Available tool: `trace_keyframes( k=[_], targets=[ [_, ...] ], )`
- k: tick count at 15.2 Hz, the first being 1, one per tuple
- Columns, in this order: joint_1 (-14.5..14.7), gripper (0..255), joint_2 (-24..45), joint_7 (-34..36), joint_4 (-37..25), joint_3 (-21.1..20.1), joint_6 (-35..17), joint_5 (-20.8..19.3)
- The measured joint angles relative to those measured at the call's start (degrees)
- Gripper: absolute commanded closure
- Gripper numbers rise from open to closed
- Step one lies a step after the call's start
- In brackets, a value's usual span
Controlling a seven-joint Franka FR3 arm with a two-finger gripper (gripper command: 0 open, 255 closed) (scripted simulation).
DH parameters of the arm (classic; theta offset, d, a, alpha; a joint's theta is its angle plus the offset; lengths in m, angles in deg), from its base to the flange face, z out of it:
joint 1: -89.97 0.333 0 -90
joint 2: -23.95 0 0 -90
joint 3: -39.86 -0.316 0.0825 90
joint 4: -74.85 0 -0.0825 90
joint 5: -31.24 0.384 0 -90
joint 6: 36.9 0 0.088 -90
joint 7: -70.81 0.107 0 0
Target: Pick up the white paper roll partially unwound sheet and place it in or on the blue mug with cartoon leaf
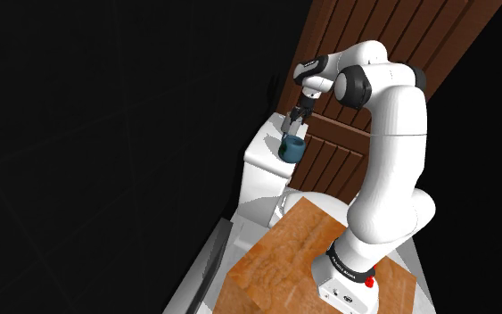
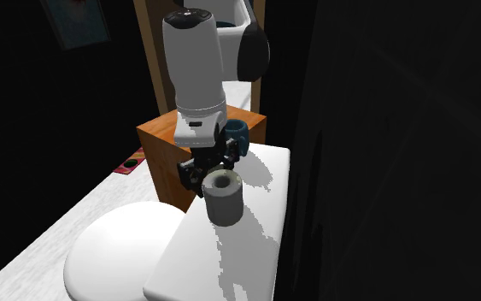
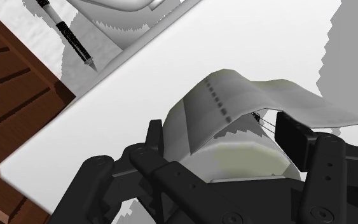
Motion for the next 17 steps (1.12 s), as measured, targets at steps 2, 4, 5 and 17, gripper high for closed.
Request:
trace_keyframes(
  k=[2,4,5,17],
  targets=[
    [0.0,255,0.0,0.0,0.0,0.0,0.0,0.0],
    [0.0,255,0.0,0.0,0.0,0.0,0.0,0.0],
    [0.1,255,0.0,0.1,-0.2,0.0,0.3,-0.1],
    [0.2,255,-3.1,1.4,-4.7,1.0,7.5,-1.8]
  ],
)
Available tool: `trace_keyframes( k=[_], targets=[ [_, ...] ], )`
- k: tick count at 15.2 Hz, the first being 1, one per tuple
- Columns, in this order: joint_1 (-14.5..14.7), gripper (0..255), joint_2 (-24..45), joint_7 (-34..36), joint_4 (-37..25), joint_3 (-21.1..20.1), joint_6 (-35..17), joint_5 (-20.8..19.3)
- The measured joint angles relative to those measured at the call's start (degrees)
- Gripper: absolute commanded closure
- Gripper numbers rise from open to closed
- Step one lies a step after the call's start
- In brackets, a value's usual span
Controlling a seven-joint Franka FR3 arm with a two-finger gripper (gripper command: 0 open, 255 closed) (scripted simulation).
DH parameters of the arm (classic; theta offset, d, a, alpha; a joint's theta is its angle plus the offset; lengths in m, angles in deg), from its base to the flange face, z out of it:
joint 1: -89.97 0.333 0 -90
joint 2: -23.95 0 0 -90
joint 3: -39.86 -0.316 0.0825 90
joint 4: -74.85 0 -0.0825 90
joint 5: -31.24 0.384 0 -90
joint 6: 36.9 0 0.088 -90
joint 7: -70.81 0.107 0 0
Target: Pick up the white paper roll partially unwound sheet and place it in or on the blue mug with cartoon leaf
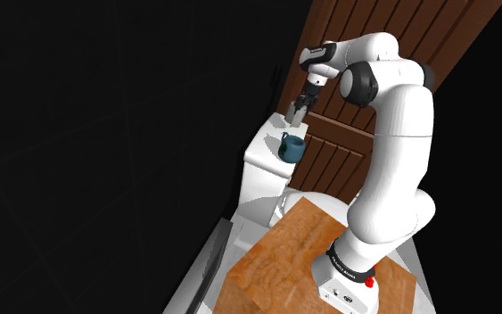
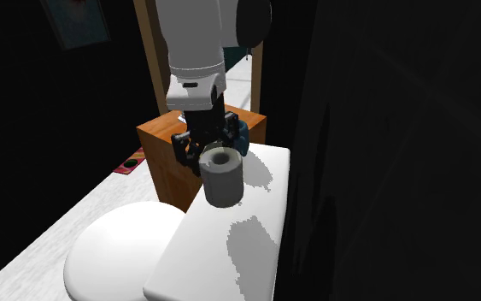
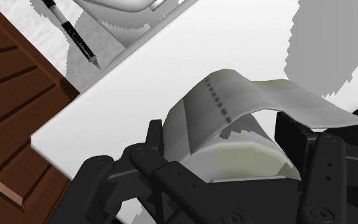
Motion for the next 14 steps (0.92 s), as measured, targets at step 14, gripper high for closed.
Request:
trace_keyframes(
  k=[14],
  targets=[
    [-1.0,255,-1.1,1.3,-9.4,0.6,10.2,-0.9]
  ],
)
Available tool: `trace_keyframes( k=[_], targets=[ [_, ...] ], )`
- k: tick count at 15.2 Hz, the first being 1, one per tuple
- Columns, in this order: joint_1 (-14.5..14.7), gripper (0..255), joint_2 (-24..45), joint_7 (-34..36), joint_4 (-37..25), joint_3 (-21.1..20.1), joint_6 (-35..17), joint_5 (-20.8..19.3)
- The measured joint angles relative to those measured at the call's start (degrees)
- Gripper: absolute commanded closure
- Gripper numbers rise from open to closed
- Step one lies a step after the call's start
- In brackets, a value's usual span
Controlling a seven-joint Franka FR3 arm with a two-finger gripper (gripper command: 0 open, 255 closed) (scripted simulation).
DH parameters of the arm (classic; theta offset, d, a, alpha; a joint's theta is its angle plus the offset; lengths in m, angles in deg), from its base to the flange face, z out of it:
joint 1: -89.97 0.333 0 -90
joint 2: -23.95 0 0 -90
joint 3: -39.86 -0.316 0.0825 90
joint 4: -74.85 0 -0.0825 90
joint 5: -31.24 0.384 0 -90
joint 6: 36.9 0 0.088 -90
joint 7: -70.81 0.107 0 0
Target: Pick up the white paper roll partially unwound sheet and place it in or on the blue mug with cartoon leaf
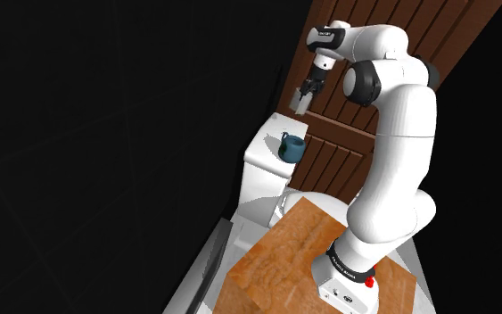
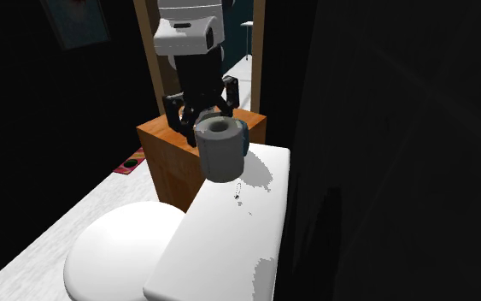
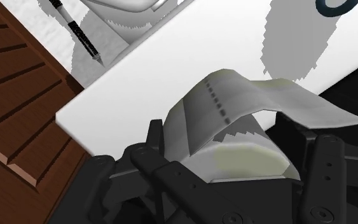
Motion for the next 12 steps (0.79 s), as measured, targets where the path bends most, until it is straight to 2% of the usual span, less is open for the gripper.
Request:
trace_keyframes(
  k=[6,8,12],
  targets=[
    [-0.9,255,0.5,0.4,-5.2,0.0,4.6,0.1],
    [1.1,255,-2.9,1.2,-0.4,0.4,3.0,-1.2],
    [6.5,255,-14.2,4.3,13.5,1.0,-0.8,-5.9]
  ],
)
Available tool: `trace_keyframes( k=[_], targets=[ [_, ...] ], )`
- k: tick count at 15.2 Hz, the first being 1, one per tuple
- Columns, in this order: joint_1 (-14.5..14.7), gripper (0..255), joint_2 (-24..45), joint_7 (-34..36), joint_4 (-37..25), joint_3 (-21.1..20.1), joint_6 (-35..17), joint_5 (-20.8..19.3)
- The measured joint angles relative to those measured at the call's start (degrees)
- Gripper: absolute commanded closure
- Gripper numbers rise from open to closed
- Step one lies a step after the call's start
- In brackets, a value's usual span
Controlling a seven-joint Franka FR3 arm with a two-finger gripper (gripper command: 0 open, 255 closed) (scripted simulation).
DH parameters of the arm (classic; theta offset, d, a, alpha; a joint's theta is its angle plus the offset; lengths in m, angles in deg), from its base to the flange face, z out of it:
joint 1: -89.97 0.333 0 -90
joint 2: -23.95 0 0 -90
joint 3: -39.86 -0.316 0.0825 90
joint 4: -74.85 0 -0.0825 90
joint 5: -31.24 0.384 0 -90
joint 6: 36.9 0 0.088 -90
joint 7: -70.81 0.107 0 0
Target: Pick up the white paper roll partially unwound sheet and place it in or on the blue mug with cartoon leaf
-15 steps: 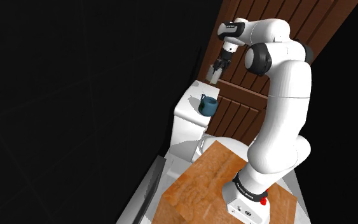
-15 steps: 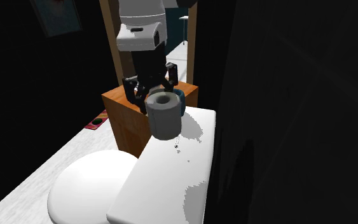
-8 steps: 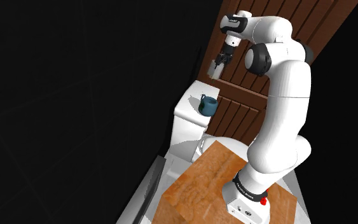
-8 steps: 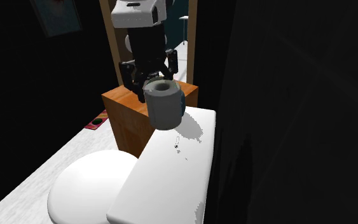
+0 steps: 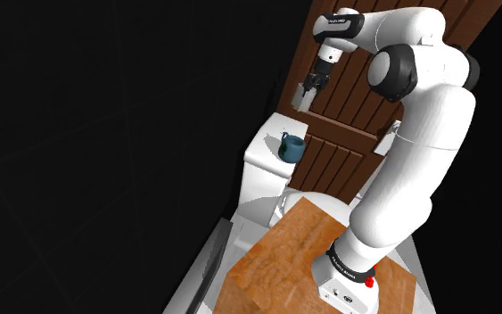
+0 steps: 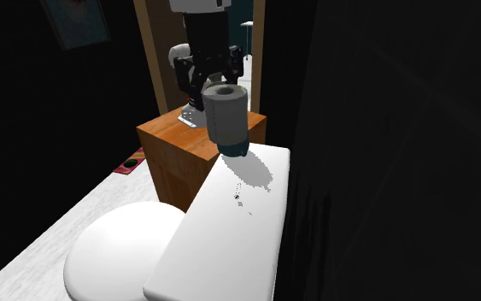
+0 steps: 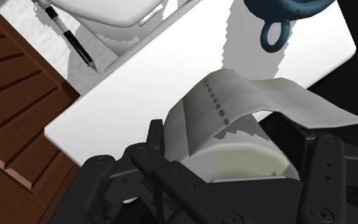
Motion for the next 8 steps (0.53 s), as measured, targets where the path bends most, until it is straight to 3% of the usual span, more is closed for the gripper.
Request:
trace_keyframes(
  k=[8],
  targets=[
    [5.7,255,-20.3,9.2,22.2,-2.6,-4.6,-9.3]
  ],
)
